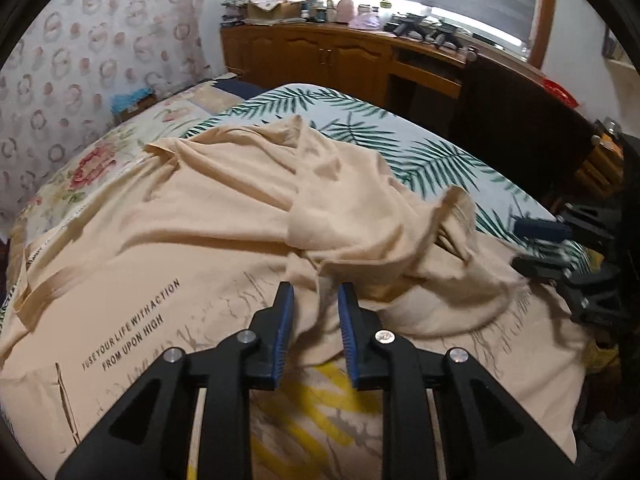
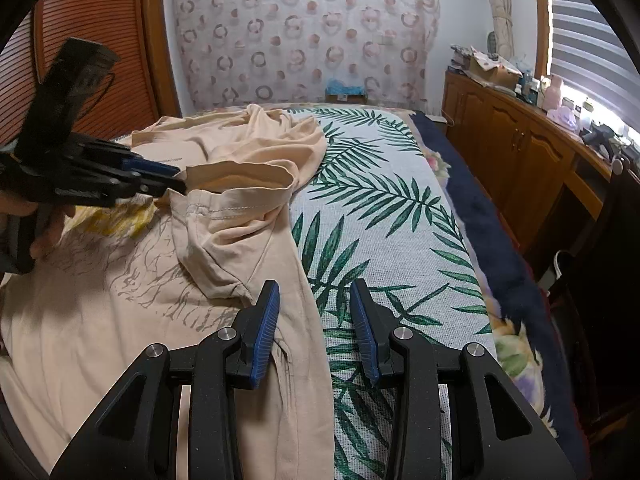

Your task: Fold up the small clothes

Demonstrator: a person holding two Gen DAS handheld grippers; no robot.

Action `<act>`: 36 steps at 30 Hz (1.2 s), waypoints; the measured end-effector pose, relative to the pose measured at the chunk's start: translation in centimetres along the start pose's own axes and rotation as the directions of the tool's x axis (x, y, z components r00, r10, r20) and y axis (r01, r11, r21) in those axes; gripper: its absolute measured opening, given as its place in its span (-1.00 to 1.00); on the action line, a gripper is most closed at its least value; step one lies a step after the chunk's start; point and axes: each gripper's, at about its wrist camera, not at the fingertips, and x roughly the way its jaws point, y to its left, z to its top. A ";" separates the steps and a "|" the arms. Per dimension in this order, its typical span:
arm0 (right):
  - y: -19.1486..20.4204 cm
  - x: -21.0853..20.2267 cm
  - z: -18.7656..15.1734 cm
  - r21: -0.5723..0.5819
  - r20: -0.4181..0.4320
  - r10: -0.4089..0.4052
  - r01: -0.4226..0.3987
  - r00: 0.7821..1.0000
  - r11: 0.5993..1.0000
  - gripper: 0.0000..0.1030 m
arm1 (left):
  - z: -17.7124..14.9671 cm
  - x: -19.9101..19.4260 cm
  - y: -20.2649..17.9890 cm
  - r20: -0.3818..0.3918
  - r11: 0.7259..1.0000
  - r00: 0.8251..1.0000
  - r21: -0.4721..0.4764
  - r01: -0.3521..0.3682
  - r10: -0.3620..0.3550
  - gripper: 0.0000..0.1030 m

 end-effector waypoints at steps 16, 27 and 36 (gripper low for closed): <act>0.0 -0.3 0.0 -0.002 0.004 0.002 -0.002 1.000 1.000 -0.30 | -1.6 -6.2 4.7 0.198 0.990 0.978 -0.140 -0.031 0.058 -1.00; 0.0 -0.2 0.0 -0.001 0.004 0.002 -0.002 1.000 1.000 -0.30 | -4.0 -8.0 6.0 0.198 0.984 0.979 -0.178 -0.017 0.052 -0.70; 0.1 -0.3 0.1 -0.006 -0.004 0.003 -0.003 1.000 1.000 -0.30 | -5.0 -8.6 2.9 0.174 0.993 0.984 -0.117 -0.012 0.032 -0.47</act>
